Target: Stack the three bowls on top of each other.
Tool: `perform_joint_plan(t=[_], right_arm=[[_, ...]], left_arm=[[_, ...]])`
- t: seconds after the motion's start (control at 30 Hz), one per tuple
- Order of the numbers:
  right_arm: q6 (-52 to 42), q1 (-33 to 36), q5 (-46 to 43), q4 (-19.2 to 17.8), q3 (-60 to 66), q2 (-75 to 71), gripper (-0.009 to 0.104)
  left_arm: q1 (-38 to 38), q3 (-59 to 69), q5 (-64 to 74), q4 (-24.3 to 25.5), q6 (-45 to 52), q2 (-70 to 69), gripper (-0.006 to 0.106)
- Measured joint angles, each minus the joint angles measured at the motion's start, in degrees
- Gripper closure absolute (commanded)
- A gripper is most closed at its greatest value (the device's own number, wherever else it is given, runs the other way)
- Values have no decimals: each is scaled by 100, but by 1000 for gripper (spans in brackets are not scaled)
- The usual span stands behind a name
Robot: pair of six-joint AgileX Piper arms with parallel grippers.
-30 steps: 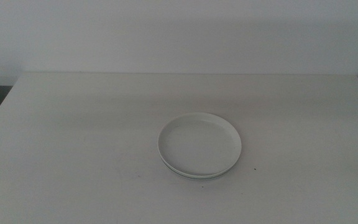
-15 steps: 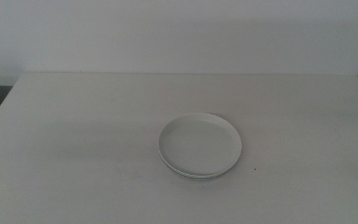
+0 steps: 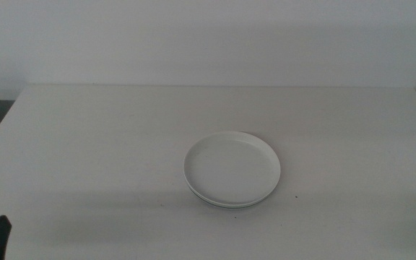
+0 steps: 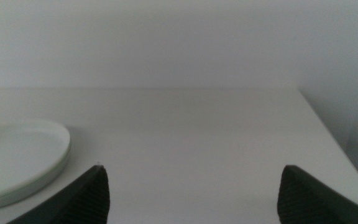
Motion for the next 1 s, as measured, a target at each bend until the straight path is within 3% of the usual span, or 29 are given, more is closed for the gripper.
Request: perform_joint_plan(t=[1.0], right_arm=[[0,-9,-732,114,133,-5,2]], left_arm=[[0,256,-268,153,0,0,7]])
